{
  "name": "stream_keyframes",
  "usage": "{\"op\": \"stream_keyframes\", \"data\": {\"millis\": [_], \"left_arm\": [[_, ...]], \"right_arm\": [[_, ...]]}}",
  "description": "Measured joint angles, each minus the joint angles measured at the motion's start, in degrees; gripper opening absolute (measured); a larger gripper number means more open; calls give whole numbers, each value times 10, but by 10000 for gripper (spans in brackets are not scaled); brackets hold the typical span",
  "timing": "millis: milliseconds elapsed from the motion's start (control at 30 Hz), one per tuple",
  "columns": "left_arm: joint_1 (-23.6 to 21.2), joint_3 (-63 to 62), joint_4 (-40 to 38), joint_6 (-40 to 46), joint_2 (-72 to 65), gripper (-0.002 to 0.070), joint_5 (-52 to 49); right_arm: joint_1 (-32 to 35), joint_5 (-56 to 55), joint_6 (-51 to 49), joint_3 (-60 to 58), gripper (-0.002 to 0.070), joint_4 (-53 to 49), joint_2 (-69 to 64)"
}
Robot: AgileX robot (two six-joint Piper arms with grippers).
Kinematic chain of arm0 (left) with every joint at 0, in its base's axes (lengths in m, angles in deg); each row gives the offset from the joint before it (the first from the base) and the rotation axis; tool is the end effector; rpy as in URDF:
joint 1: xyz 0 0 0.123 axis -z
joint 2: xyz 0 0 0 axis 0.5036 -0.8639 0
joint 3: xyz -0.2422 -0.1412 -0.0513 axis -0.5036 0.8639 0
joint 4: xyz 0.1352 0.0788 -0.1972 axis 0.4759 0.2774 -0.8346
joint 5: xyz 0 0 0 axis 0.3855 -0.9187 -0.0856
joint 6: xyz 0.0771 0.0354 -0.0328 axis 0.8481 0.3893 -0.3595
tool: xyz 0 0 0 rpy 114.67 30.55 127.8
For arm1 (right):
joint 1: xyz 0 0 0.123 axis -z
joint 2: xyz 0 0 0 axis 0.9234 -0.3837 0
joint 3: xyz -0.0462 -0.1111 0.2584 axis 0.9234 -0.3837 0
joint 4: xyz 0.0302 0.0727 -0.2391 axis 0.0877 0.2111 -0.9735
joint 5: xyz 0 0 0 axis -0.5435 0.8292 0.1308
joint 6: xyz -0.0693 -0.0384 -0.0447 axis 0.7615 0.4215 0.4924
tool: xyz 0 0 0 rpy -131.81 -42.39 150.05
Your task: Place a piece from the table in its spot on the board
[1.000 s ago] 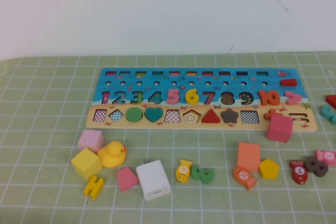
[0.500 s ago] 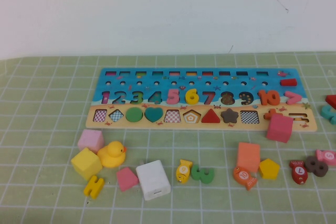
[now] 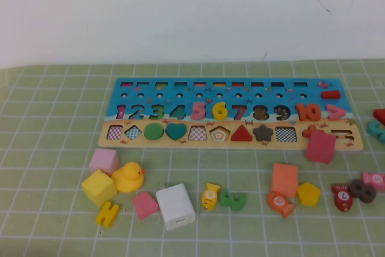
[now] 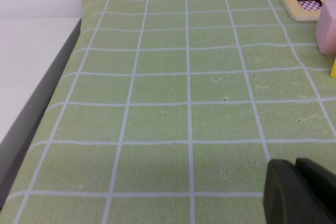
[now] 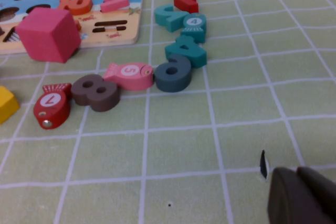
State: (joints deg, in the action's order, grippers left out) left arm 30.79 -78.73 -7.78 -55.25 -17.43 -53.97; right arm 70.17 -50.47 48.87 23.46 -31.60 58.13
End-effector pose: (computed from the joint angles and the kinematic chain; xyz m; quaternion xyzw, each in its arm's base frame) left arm 0.0537 0.0000 0.1793 -0.0148 0.7852 -0.0136 0.6190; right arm 0.0526 -0.0006 0.1753 0.0276 0.7972 0.0048 0.6031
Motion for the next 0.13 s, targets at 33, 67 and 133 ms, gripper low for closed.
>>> {"op": "stream_keyframes", "data": {"millis": [33, 67, 133], "left_arm": [[0, 0, 0, 0, 0, -2, 0], [0, 0, 0, 0, 0, -2, 0], [0, 0, 0, 0, 0, -2, 0]], "right_arm": [[0, 0, 0, 0, -3, 0, 0], [0, 0, 0, 0, -3, 0, 0], [0, 0, 0, 0, -3, 0, 0]]}}
